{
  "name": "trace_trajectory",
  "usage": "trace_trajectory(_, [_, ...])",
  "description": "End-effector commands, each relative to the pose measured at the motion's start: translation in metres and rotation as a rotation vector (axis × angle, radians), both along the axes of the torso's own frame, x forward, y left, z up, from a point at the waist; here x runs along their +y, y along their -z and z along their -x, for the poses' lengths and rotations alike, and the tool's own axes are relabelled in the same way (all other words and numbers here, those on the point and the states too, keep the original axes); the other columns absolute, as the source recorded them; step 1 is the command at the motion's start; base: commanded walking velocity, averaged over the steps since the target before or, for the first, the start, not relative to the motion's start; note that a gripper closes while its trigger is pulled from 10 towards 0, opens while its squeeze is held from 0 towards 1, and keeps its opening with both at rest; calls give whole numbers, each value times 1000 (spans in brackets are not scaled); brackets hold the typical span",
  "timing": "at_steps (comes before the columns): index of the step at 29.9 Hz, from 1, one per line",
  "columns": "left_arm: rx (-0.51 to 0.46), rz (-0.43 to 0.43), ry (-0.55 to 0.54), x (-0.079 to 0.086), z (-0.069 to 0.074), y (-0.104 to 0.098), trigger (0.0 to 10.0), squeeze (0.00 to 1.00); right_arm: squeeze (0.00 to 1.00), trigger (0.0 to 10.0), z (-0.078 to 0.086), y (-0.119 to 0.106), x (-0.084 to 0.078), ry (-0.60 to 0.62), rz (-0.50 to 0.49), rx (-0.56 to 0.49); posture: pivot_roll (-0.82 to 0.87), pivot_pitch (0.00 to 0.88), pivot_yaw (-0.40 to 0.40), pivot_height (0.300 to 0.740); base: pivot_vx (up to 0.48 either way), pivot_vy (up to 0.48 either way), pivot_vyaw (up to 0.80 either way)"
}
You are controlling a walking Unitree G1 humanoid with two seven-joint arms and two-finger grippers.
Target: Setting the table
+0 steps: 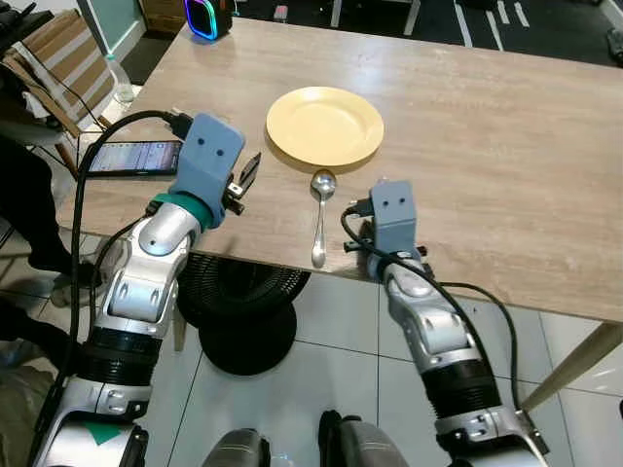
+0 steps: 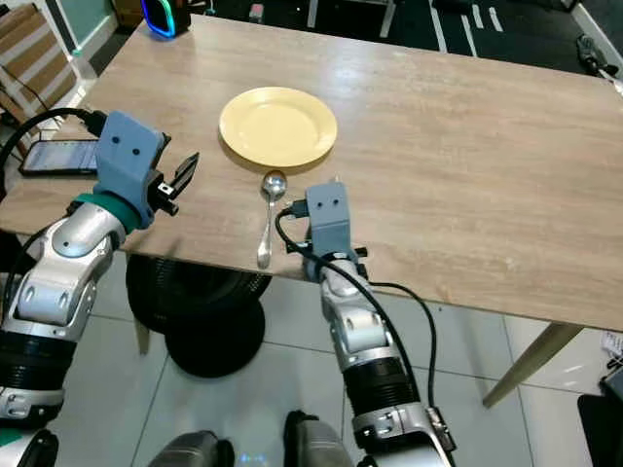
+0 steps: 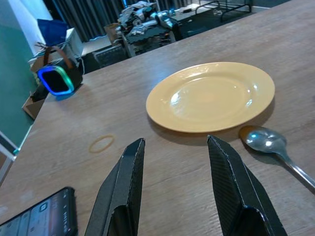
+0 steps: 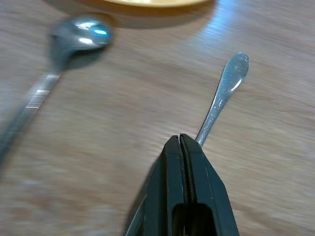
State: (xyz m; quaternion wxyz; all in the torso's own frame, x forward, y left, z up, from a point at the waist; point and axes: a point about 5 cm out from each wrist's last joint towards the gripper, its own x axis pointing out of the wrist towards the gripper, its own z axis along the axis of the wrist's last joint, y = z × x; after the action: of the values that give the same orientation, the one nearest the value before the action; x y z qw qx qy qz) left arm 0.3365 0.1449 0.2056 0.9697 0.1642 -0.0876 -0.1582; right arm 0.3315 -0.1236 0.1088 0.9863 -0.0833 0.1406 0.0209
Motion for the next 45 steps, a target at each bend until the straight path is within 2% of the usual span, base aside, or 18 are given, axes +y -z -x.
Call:
trace_trajectory(1, [13, 6, -3, -1, 2, 4, 10000, 0, 0, 0, 13, 36, -19, 61, 16, 178, 66, 75, -5, 740, 0, 0, 0])
trace_trajectory(5, [15, 9, -10, 0, 2, 5, 10000, 0, 0, 0, 8, 30, -37, 109, 20, 148, 63, 71, -5, 740, 0, 0, 0])
trace_trajectory(13, [14, 12, -13, 0, 1, 5, 10000, 0, 0, 0, 1, 15, -40, 108, 2, 87, 63, 71, -5, 740, 0, 0, 0])
trace_trajectory(14, [13, 12, -14, -1, 1, 5, 10000, 0, 0, 1255, 0, 10, -38, 88, 15, 64, 63, 71, -5, 740, 0, 0, 0])
trace_trajectory(15, [13, 12, -14, -1, 1, 5, 10000, 0, 0, 1255, 0, 10, -38, 88, 15, 64, 63, 71, -5, 740, 0, 0, 0])
trace_trajectory(16, [13, 12, -15, -1, 1, 5, 10000, 0, 0, 10000, 0, 5, -39, 79, 25, 42, 65, 75, -6, 740, 0, 0, 0])
trace_trajectory(19, [12, 12, -16, 0, 1, 5, 10000, 0, 0, 10000, 1, 3, -42, 88, 34, 35, 62, 77, -7, 740, 0, 0, 0])
trace_trajectory(20, [12, 12, -17, 0, 2, 5, 10000, 0, 1000, 10000, 3, 4, -50, 118, 41, 48, 61, 78, -7, 740, 0, 0, 0])
trace_trajectory(24, [12, 15, -16, -1, 2, 5, 10000, 0, 1000, 10000, 8, 11, -69, 161, 89, 79, 57, 83, -7, 740, 0, 0, 0])
trace_trajectory(26, [12, 15, -16, -1, 2, 5, 10000, 0, 1000, 10000, 8, 11, -69, 161, 89, 79, 57, 83, -7, 740, 0, 0, 0])
trace_trajectory(27, [11, 15, -16, -1, 2, 5, 10000, 0, 0, 10000, 8, 9, -73, 170, 110, 69, 55, 85, -8, 740, 0, 0, 0])
trace_trajectory(30, [11, 16, -17, -1, 2, 5, 10000, 0, 0, 10000, 9, 4, -81, 202, 114, 53, 51, 88, -10, 740, 0, 0, 0])
trace_trajectory(33, [13, 18, -18, -1, 3, 6, 10000, 0, 0, 10000, 9, 7, -81, 231, 63, 88, 48, 91, -16, 740, 0, 0, 0])
trace_trajectory(40, [13, 18, -18, -1, 3, 6, 10000, 0, 0, 10000, 9, 7, -81, 231, 63, 88, 48, 91, -16, 740, 0, 0, 0])
trace_trajectory(41, [13, 19, -18, -2, 3, 6, 10000, 0, 0, 10000, 10, 12, -80, 239, 28, 120, 50, 92, -20, 740, 0, 0, 0])
trace_trajectory(43, [13, 22, -27, -2, 3, 6, 10000, 0, 0, 10000, 14, 30, -69, 254, -182, 272, 42, 98, -39, 740, 0, 0, 0])
trace_trajectory(44, [13, 22, -27, -2, 3, 6, 10000, 0, 0, 10000, 14, 30, -69, 254, -182, 272, 42, 98, -39, 740, 0, 0, 0])
trace_trajectory(45, [13, 23, -32, -2, 2, 6, 10000, 0, 0, 10000, 14, 34, -65, 247, -259, 333, 32, 102, -50, 740, 0, 0, 0])
